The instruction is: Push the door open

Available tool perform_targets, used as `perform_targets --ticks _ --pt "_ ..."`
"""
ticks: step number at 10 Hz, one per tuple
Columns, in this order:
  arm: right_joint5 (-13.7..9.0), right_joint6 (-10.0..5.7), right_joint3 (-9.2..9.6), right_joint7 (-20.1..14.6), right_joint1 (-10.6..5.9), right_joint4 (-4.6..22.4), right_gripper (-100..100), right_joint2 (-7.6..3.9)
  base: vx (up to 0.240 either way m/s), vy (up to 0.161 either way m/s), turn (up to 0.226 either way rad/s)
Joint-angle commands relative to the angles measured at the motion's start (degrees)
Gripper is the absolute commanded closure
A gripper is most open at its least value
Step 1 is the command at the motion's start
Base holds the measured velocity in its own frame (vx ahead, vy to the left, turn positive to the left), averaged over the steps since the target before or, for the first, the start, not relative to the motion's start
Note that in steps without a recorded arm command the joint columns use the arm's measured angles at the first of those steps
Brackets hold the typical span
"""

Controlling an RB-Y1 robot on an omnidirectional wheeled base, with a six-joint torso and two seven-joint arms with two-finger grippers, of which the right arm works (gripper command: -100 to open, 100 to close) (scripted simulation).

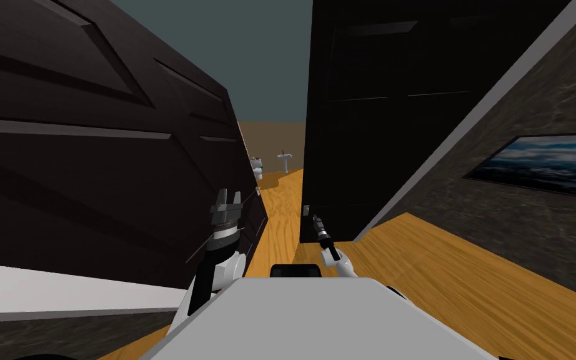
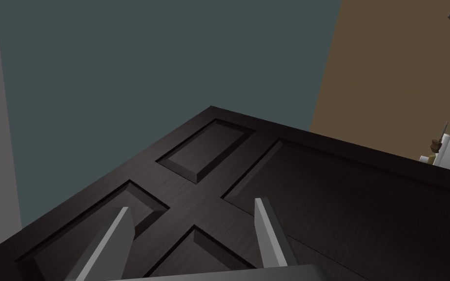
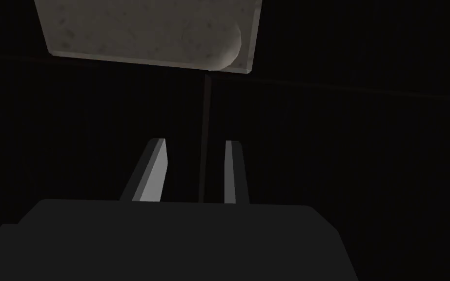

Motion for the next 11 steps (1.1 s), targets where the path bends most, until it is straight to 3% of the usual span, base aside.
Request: perform_targets --ticks 1,4,5,6,11 --pt "-0.08 0.16 0.04 -0.12 0.00 -0.13 -100 0.23 -0.201 0.035 -0.030" --pt "-0.23 0.47 0.12 -0.35 -0.02 -0.42 -100 1.40 -0.209 0.041 -0.039" --pt "-0.19 0.49 0.11 -0.17 0.11 -0.57 -100 1.26 -0.094 0.025 -0.009" --pt "-0.29 0.29 -0.06 -0.07 0.17 -0.46 -100 0.65 0.102 0.001 0.028" --pt "-0.54 -0.36 -0.55 0.26 0.28 -0.20 -100 0.31 0.214 0.037 0.027"
